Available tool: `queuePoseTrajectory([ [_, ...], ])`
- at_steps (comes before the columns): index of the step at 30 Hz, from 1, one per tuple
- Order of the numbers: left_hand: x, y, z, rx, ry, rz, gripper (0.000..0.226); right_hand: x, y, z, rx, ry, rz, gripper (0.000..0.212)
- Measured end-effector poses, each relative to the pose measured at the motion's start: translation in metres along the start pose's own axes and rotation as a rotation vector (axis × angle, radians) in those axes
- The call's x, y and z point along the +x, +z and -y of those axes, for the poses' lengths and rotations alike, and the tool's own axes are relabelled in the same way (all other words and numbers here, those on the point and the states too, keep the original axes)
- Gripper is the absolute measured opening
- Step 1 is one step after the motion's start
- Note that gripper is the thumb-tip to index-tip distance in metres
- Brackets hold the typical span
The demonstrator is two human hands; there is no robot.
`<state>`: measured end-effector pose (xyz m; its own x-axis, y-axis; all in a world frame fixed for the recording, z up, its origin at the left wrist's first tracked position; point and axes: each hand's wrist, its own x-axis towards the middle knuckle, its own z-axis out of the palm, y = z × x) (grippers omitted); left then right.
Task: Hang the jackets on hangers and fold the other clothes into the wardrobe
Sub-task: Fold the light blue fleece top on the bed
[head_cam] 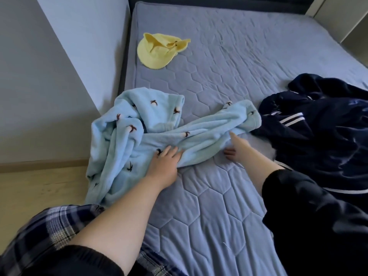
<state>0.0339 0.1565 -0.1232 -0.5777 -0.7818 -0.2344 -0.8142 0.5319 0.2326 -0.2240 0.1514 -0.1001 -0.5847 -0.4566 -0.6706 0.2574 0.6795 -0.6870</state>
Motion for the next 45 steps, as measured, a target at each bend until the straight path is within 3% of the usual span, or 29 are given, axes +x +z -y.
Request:
queuePoseTrajectory([
  [2, 0.001, -0.010, 0.000, -0.262, -0.053, -0.026, 0.048, -0.005, 0.010, -0.009, 0.120, -0.005, 0.088, 0.026],
  [4, 0.003, -0.024, 0.001, -0.500, -0.133, 0.013, 0.021, -0.010, 0.012, -0.004, 0.201, -0.121, -0.027, 0.014],
  [6, 0.003, -0.038, 0.003, -0.643, -0.148, 0.069, 0.032, -0.025, 0.011, 0.007, 0.280, -0.333, -0.225, 0.026],
  [8, 0.003, -0.046, 0.004, -0.743, -0.155, 0.184, 0.041, -0.038, 0.011, 0.006, 0.269, -0.470, -0.313, 0.036],
  [10, 0.000, -0.050, 0.003, -0.760, -0.163, 0.335, 0.040, -0.040, 0.006, -0.010, 0.127, -0.490, -0.352, 0.035],
  [12, -0.003, -0.050, -0.002, -0.748, -0.174, 0.372, 0.045, -0.030, -0.007, -0.031, -0.170, -0.452, -0.361, 0.024],
  [14, -0.003, -0.045, -0.004, -0.702, -0.152, 0.187, 0.030, -0.022, -0.020, -0.046, -0.394, -0.412, -0.376, 0.007],
  [17, -0.004, -0.037, -0.003, -0.493, -0.124, -0.131, 0.026, -0.012, -0.025, -0.040, -0.421, -0.602, -0.513, 0.035],
  [21, -0.004, -0.032, -0.004, -0.427, -0.109, -0.295, 0.037, -0.002, -0.024, -0.007, -0.468, -0.914, -0.480, 0.047],
  [23, 0.000, -0.038, -0.006, -0.365, -0.165, -0.387, 0.042, 0.002, -0.021, 0.012, -0.644, -0.927, -0.410, 0.058],
  [25, 0.011, -0.045, -0.004, -0.215, -0.185, -0.502, 0.041, 0.010, -0.016, 0.027, -0.967, -0.852, -0.309, 0.072],
  [27, 0.026, -0.050, -0.004, -0.077, -0.123, -0.419, 0.044, 0.020, -0.010, 0.039, -1.333, -0.707, -0.177, 0.066],
  [29, 0.041, -0.052, -0.006, -0.036, -0.111, -0.134, 0.058, 0.020, -0.006, 0.050, -1.630, -0.569, -0.106, 0.047],
  [31, 0.051, -0.053, -0.008, -0.033, -0.168, 0.154, 0.051, 0.017, -0.004, 0.064, -1.695, -0.636, -0.152, 0.031],
  [33, 0.059, -0.057, -0.007, -0.112, -0.234, 0.191, 0.033, 0.013, -0.005, 0.085, -1.534, -0.754, -0.267, 0.027],
  [35, 0.063, -0.068, -0.003, -0.240, -0.367, -0.074, 0.026, 0.010, -0.009, 0.105, -1.145, -0.931, -0.325, 0.041],
  [37, 0.064, -0.076, 0.000, -0.218, -0.447, -0.391, 0.037, 0.007, -0.013, 0.110, -0.733, -0.999, -0.264, 0.059],
  [38, 0.062, -0.076, 0.000, -0.142, -0.421, -0.475, 0.049, 0.006, -0.015, 0.108, -0.611, -0.946, -0.260, 0.066],
  [40, 0.059, -0.067, -0.002, -0.019, -0.192, -0.598, 0.058, 0.013, -0.021, 0.092, -0.458, -0.747, -0.353, 0.067],
  [42, 0.055, -0.052, -0.007, -0.005, 0.066, -0.656, 0.043, 0.022, -0.031, 0.066, -0.325, -0.466, -0.482, 0.063],
  [43, 0.050, -0.046, -0.011, -0.018, 0.157, -0.587, 0.037, 0.026, -0.034, 0.051, -0.245, -0.311, -0.493, 0.066],
  [45, 0.038, -0.036, -0.025, 0.025, 0.228, -0.274, 0.045, 0.027, -0.033, 0.023, -0.008, -0.089, -0.362, 0.069],
])
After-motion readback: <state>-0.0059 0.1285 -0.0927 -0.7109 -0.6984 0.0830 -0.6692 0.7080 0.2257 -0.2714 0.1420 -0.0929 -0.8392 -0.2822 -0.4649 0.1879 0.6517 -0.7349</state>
